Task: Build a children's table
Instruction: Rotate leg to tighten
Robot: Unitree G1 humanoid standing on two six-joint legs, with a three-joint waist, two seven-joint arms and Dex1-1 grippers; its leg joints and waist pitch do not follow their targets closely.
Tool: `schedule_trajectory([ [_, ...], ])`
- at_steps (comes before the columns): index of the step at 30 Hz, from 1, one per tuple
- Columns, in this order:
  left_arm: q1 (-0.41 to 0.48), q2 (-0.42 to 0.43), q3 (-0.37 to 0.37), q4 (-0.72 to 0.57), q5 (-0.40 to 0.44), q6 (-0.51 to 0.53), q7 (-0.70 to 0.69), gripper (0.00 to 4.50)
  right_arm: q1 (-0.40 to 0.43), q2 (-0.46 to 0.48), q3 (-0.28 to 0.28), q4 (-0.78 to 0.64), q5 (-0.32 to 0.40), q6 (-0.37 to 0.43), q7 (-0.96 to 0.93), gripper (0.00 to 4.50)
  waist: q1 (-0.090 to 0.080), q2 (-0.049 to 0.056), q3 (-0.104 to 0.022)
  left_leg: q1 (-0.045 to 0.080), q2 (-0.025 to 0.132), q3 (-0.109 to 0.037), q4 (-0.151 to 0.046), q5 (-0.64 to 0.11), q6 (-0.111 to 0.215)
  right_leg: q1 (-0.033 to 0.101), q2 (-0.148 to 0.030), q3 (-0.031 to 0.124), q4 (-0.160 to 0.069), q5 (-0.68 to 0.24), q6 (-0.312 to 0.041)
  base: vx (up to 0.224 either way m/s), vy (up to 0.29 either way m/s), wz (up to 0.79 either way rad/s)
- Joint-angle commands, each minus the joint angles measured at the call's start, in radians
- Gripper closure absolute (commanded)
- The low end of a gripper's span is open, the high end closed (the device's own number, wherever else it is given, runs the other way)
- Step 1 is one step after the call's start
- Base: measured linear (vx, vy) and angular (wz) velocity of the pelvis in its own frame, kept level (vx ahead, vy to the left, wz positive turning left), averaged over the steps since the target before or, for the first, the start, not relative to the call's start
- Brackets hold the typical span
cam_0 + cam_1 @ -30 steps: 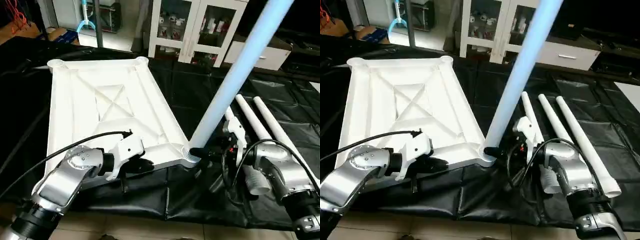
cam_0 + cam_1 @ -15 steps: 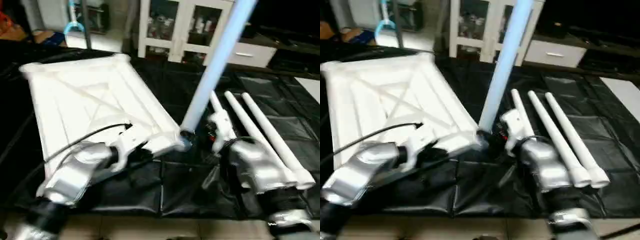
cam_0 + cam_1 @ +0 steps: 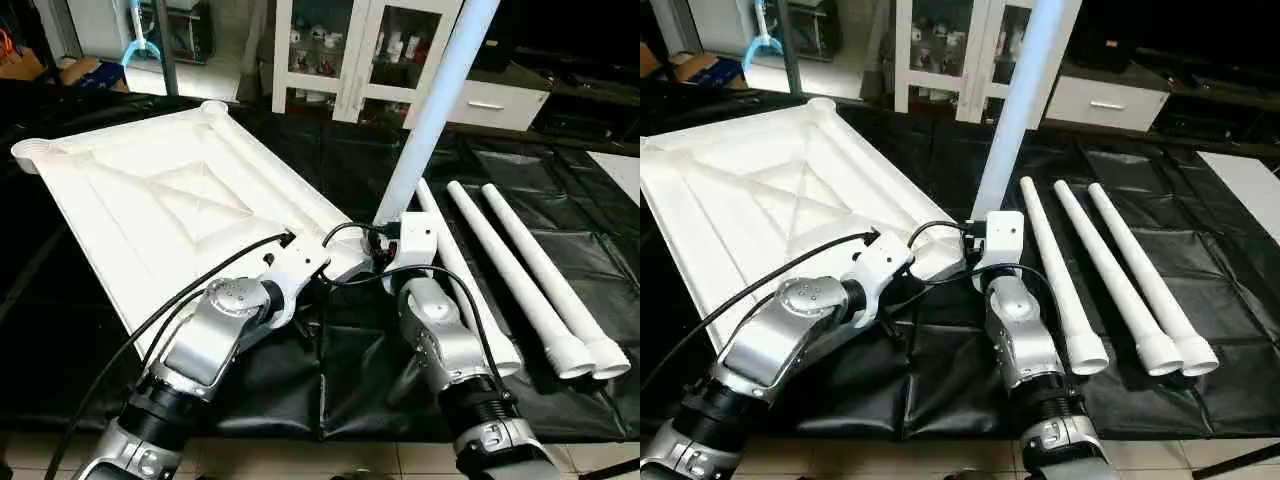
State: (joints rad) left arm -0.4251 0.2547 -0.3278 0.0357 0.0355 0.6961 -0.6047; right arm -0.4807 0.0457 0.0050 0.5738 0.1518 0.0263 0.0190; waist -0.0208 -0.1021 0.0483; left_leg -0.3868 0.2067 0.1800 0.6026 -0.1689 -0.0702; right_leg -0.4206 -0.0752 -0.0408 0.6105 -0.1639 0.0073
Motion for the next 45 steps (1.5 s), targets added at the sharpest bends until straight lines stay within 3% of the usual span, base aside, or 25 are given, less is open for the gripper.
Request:
schedule_trajectory([
  [1,-0.014,0.003,0.009,-0.037,-0.001,0.007,-0.005,4.5,0.016,-0.016,-0.008,-0.03,0.024,-0.008,0.056,2.03,0.003,0.023,-0.064,0.017,0.016,-0.004,-0.077,-0.305,-0.034,0.038,-0.035,0.031,-0.068,-0.205,-0.135,0.0,0.0,0.0],
  [6,-0.003,0.03,0.002,-0.038,-0.009,-0.016,-0.026,4.5,0.049,-0.051,0.008,-0.118,0.036,-0.018,0.121,1.55,0.006,0.022,-0.059,0.018,0.017,-0.003,-0.08,-0.307,-0.029,0.037,-0.035,0.031,-0.072,-0.238,-0.131,0.0,0.0,0.0],
  [9,0.013,0.062,-0.004,-0.047,-0.02,-0.038,-0.069,4.5,0.071,-0.091,0.014,-0.184,0.062,0.031,0.2,1.24,0.007,0.021,-0.058,0.019,0.017,-0.006,-0.08,-0.33,-0.032,0.037,-0.034,0.03,-0.074,-0.274,-0.12,0.0,0.0,0.0],
  [11,0.031,0.101,-0.011,-0.052,-0.036,-0.09,-0.129,4.5,0.091,-0.153,0.035,-0.237,0.082,0.08,0.313,1.12,0.007,0.021,-0.056,0.019,0.018,-0.005,-0.08,-0.331,-0.029,0.035,-0.034,0.032,-0.075,-0.273,-0.122,0.0,0.0,0.0],
  [12,0.049,0.133,-0.005,-0.054,-0.059,-0.141,-0.185,4.5,0.111,-0.225,0.043,-0.281,0.127,0.129,0.447,1.12,0.011,0.02,-0.057,0.017,0.017,-0.007,-0.08,-0.333,-0.019,0.043,-0.035,0.031,-0.076,-0.278,-0.118,0.0,0.0,0.0],
  [15,0.074,0.173,0.002,-0.057,-0.092,-0.213,-0.259,4.5,0.135,-0.322,0.056,-0.326,0.174,0.176,0.62,1.12,0.02,0.022,-0.055,0.02,0.02,-0.004,-0.08,-0.335,-0.006,0.037,-0.036,0.033,-0.078,-0.274,-0.137,0.0,0.0,0.0],
  [20,0.11,0.25,0.012,-0.065,-0.13,-0.274,-0.368,4.5,0.15,-0.496,0.082,-0.291,0.156,0.158,0.854,1.12,0.032,0.019,-0.05,0.025,0.024,-0.002,-0.08,-0.363,-0.004,0.033,-0.041,0.034,-0.083,-0.345,-0.151,0.0,0.0,0.0],
  [26,0.12,0.28,0.018,-0.078,-0.164,-0.291,-0.42,4.5,0.123,-0.532,0.08,-0.241,0.189,0.162,0.975,1.12,0.029,0.017,-0.051,0.023,0.023,-0.005,-0.08,-0.366,-0.01,0.032,-0.042,0.032,-0.085,-0.377,-0.153,0.0,0.0,0.0],
  [33,0.12,0.279,0.013,-0.078,-0.168,-0.304,-0.437,4.5,0.087,-0.53,0.1,-0.172,0.19,0.119,1.067,1.12,0.03,0.015,-0.055,0.02,0.023,-0.002,-0.077,-0.316,0.002,0.037,-0.041,0.032,-0.075,-0.307,-0.182,0.0,0.0,0.0],
  [34,0.122,0.281,0.013,-0.078,-0.167,-0.307,-0.44,4.5,0.08,-0.525,0.1,-0.166,0.192,0.114,1.084,1.12,0.031,0.008,-0.054,0.018,0.024,-0.002,-0.078,-0.312,0.005,0.038,-0.042,0.032,-0.076,-0.309,-0.182,0.0,0.0,0.0],
  [38,0.126,0.285,0.01,-0.082,-0.164,-0.309,-0.445,4.5,0.059,-0.514,0.099,-0.147,0.188,0.106,1.11,1.12,0.032,0.012,-0.054,0.019,0.024,-0.002,-0.077,-0.295,0.009,0.038,-0.042,0.032,-0.073,-0.305,-0.182,0.0,0.0,0.0],
  [40,0.126,0.287,0.008,-0.082,-0.164,-0.31,-0.448,4.5,0.05,-0.512,0.095,-0.126,0.183,0.101,1.124,1.46,0.033,0.013,-0.054,0.021,0.025,-0.002,-0.077,-0.296,0.008,0.037,-0.042,0.032,-0.073,-0.305,-0.184,0.0,0.0,0.0],
  [43,0.125,0.29,0.006,-0.083,-0.163,-0.311,-0.452,4.5,0.043,-0.512,0.089,-0.106,0.186,0.104,1.132,1.51,0.038,0.013,-0.055,0.02,0.024,-0.001,-0.077,-0.293,0.005,0.039,-0.043,0.032,-0.073,-0.307,-0.183,0.0,0.0,0.0],
  [45,0.125,0.29,0.006,-0.083,-0.162,-0.311,-0.452,4.5,0.042,-0.514,0.089,-0.102,0.189,0.106,1.137,1.88,0.039,0.012,-0.055,0.02,0.024,-0.001,-0.077,-0.289,0.005,0.039,-0.043,0.032,-0.073,-0.304,-0.183,0.0,0.0,0.0],
])
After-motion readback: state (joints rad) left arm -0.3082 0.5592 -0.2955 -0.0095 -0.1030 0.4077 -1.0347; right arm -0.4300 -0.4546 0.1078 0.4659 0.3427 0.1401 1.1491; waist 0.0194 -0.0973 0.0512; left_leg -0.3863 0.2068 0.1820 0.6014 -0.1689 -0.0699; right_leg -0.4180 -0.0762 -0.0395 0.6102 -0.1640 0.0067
